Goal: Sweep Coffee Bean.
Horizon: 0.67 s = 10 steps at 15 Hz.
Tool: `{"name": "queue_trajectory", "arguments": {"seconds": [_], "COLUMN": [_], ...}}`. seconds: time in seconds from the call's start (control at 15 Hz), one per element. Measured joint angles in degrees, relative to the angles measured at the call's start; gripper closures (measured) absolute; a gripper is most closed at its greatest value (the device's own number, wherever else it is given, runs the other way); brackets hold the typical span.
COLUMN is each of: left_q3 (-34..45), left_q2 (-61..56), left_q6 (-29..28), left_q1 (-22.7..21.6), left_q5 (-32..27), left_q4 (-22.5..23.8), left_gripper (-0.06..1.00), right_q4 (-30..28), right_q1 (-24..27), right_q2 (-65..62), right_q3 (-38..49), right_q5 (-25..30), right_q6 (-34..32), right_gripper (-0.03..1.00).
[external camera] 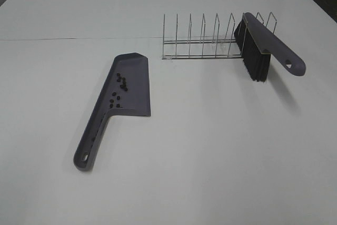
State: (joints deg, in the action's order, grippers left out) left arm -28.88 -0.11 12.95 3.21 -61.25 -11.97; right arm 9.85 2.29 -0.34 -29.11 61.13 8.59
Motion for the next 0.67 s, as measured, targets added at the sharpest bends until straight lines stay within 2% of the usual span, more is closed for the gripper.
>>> {"name": "queue_trajectory", "arguments": {"seconds": [0.13,0.67], "left_q3": [0.0,0.0], "left_q2": [0.0,0.0], "left_q6": [0.0,0.0], "left_q1": [0.0,0.1], "left_q5": [0.0,0.0], "left_q4": [0.0,0.0], "left_gripper": [0.55,0.55], "right_q4": [0.0,0.0], "right_q1": [-1.6,-1.7], "right_q2": [0.0,0.0], "right_q3": [0.0,0.0], "right_q5": [0.0,0.0], "right_q6": [0.0,0.0], "right_gripper": [0.34,0.34]}}
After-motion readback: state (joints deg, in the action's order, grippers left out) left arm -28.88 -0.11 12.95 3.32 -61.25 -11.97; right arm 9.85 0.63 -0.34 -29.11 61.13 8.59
